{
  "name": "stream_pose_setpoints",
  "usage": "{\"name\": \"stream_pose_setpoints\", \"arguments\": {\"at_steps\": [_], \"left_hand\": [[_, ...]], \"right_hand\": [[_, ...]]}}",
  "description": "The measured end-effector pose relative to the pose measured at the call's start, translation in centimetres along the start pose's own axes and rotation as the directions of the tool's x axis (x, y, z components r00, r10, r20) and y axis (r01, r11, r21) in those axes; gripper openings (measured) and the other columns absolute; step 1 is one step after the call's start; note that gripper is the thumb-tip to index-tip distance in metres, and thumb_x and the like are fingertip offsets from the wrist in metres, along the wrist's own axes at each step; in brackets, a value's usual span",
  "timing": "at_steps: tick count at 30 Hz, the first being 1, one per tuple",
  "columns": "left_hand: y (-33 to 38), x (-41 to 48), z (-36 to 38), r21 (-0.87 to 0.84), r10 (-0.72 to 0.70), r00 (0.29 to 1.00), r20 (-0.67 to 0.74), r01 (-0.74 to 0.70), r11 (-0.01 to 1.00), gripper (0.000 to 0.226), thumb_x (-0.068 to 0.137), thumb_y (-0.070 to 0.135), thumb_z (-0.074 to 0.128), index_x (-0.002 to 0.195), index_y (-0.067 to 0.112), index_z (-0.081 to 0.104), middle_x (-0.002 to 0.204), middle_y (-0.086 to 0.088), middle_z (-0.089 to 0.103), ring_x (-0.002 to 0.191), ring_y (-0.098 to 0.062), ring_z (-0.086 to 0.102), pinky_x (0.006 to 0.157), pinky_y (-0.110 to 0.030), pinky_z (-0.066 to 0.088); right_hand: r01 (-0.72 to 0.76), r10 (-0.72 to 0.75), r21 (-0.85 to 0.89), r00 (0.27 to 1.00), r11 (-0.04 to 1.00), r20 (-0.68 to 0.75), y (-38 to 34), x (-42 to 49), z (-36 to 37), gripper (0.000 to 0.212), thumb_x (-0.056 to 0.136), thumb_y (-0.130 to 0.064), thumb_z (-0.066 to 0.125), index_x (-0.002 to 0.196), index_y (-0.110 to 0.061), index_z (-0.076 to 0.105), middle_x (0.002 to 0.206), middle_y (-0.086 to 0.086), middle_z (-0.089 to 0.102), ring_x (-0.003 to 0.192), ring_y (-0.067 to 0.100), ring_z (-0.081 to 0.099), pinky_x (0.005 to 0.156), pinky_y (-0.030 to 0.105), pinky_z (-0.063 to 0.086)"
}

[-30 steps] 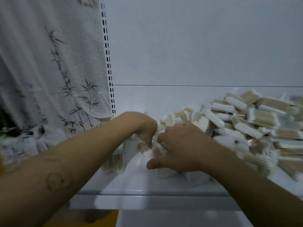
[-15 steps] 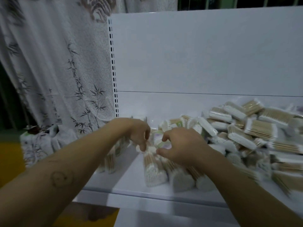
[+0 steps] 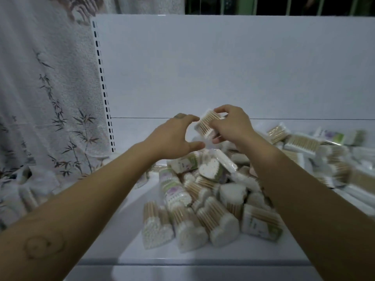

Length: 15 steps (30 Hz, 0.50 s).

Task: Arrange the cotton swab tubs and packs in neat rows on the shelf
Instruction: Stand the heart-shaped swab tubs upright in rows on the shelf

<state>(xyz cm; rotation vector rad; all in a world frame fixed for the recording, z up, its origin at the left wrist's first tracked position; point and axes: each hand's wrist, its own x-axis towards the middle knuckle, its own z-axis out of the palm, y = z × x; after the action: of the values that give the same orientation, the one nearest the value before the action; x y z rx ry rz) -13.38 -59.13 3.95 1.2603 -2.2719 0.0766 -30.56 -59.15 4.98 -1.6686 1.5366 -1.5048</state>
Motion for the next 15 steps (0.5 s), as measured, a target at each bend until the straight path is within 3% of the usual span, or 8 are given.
{"name": "stream_pose_setpoints", "arguments": {"at_steps": [2,5,7,9,12,15], "left_hand": [[-0.6,0.0,0.4,0.051,-0.022,0.997,0.069,0.018,0.999,0.064,0.086,0.052,0.064,0.142,0.028,0.041,0.146,0.003,0.043,0.131,-0.017,0.043,0.106,-0.039,0.039],[-1.5,-0.3,0.3,0.139,-0.062,0.970,0.236,0.030,0.990,0.049,0.090,0.051,0.060,0.132,0.029,0.051,0.136,0.005,0.053,0.123,-0.016,0.050,0.101,-0.037,0.043],[-2.2,-0.7,-0.2,0.201,-0.102,0.940,0.324,0.037,0.979,0.040,0.092,0.046,0.059,0.128,0.027,0.056,0.131,0.005,0.057,0.116,-0.015,0.054,0.097,-0.035,0.045],[-3.1,-1.3,-0.4,0.261,-0.163,0.909,0.385,0.062,0.963,0.035,0.094,0.041,0.059,0.125,0.026,0.058,0.125,0.005,0.062,0.110,-0.015,0.058,0.095,-0.032,0.046],[-4.4,-1.8,0.0,0.319,-0.250,0.838,0.485,0.097,0.943,0.038,0.094,0.041,0.056,0.130,0.028,0.054,0.124,0.006,0.062,0.100,-0.015,0.058,0.098,-0.032,0.044],[-5.2,-1.9,0.8,0.305,-0.251,0.762,0.597,0.073,0.949,0.042,0.095,0.041,0.054,0.136,0.030,0.050,0.121,0.010,0.058,0.095,-0.015,0.061,0.098,-0.032,0.045]], "right_hand": [[0.027,-0.039,-0.196,0.998,0.980,-0.055,0.1,1.6,-0.8,0.041,0.087,-0.021,0.062,0.126,-0.011,0.057,0.119,0.008,0.061,0.097,0.030,0.068,0.081,0.039,0.057],[-0.011,-0.008,-0.541,0.999,0.841,-0.032,-0.1,2.4,-1.6,0.062,0.094,-0.045,0.053,0.144,-0.011,0.038,0.146,0.012,0.042,0.132,0.032,0.041,0.103,0.039,0.036],[0.046,-0.052,-0.615,0.999,0.787,0.009,-0.3,1.5,-1.1,0.062,0.094,-0.047,0.051,0.147,-0.017,0.036,0.148,0.011,0.037,0.135,0.032,0.036,0.108,0.043,0.032],[0.185,-0.110,-0.607,0.981,0.773,0.158,-0.6,0.0,0.2,0.052,0.092,-0.044,0.056,0.138,-0.020,0.050,0.142,0.005,0.047,0.130,0.026,0.044,0.108,0.041,0.037],[0.333,-0.107,-0.593,0.918,0.734,0.382,-1.1,-2.5,2.8,0.038,0.090,-0.038,0.061,0.124,-0.021,0.063,0.129,-0.002,0.059,0.118,0.018,0.055,0.100,0.033,0.045],[0.406,-0.115,-0.588,0.876,0.700,0.468,-1.6,-4.0,4.7,0.029,0.092,-0.033,0.059,0.118,-0.024,0.065,0.122,-0.004,0.061,0.114,0.018,0.056,0.099,0.035,0.044]]}}
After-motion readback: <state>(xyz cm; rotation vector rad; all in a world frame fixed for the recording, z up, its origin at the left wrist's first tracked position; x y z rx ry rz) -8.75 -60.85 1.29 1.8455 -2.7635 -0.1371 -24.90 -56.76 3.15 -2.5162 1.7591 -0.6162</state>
